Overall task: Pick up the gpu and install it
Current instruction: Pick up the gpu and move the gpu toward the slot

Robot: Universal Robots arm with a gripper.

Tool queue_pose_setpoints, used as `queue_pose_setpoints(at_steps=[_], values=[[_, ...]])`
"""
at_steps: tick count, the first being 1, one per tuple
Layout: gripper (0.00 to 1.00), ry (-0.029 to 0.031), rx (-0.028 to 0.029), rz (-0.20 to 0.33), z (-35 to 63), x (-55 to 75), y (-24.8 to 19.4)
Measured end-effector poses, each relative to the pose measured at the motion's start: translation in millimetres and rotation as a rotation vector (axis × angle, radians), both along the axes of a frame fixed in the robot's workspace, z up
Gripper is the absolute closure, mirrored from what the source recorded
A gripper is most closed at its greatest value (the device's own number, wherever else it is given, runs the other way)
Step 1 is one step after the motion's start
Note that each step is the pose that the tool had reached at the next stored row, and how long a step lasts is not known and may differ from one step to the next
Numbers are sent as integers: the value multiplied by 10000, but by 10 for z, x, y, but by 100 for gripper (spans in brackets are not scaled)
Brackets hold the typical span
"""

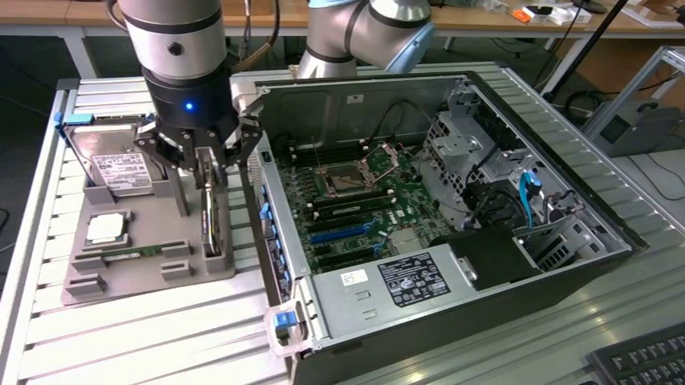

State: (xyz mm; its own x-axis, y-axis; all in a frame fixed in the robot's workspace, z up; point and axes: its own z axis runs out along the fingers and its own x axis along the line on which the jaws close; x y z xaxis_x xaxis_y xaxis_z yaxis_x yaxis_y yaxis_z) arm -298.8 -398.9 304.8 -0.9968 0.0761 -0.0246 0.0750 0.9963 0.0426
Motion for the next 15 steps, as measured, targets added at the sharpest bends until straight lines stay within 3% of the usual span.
queue_pose_setpoints(at_steps=[15], values=[[64,-1,-8,0,-126,-85,0]])
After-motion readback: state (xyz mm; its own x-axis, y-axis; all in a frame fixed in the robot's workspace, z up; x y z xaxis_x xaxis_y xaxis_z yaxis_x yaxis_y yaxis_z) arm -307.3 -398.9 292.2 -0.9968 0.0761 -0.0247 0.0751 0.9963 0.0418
